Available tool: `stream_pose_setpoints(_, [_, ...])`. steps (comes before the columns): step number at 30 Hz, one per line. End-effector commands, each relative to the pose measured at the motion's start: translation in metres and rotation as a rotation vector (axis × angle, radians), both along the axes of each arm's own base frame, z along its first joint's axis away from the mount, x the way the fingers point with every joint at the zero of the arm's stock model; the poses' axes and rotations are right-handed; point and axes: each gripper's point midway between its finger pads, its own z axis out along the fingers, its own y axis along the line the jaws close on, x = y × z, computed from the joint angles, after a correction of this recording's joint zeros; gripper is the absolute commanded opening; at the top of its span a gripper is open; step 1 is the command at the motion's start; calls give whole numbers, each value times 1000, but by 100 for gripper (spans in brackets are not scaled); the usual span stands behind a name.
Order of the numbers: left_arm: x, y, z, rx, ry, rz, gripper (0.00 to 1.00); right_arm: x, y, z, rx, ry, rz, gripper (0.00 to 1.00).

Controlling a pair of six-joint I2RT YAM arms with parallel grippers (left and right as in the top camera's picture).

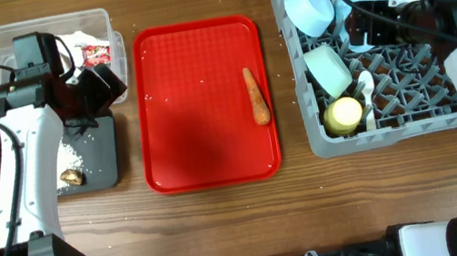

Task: Sort waste into correct bins and load items into the dishwasher rack
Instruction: 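Reach the left gripper to the carrot on the red tray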

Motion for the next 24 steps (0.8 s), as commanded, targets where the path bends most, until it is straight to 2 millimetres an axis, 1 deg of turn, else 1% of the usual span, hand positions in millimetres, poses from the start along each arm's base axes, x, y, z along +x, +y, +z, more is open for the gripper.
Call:
stream_pose_setpoints(1, [6, -40, 9, -96, -43, -96, 100, 1, 3, 11, 13, -30, 12, 100])
stream_pose_setpoints(4, [12, -92, 13, -61, -96, -227, 100, 1, 3, 11, 24, -27, -3, 100])
stream_pose_setpoints(6, [16, -134, 9, -27, -131, -291, 100, 1, 3, 11, 30, -25, -11, 100])
stream_pose_setpoints(8, [18, -160, 1, -13, -145, -317, 100, 0, 3, 10, 30, -19, -11, 100])
stream_pose_setpoints(9, [20, -178, -7, -17, -151, -351, 99, -1, 3, 9, 28, -12, -9, 100])
stream_pose_setpoints(11, [22, -199, -25, -28, -133, -365, 100, -3, 1, 7, 22, -3, -14, 100])
stream_pose_setpoints(13, [25, -221, -54, -33, -104, -389, 99, -3, 1, 7, 20, -3, -16, 100])
stream_pose_setpoints(17, [25, -246, -87, -46, -69, -369, 99, -5, 1, 6, 21, 8, -16, 100])
stream_pose_setpoints(20, [21, -258, -107, -52, -36, -362, 99, -8, 1, 4, 23, 23, -17, 100])
stream_pose_setpoints(24, [17, -275, -121, -58, -35, -385, 98, -15, 2, -1, 24, 57, -16, 100])
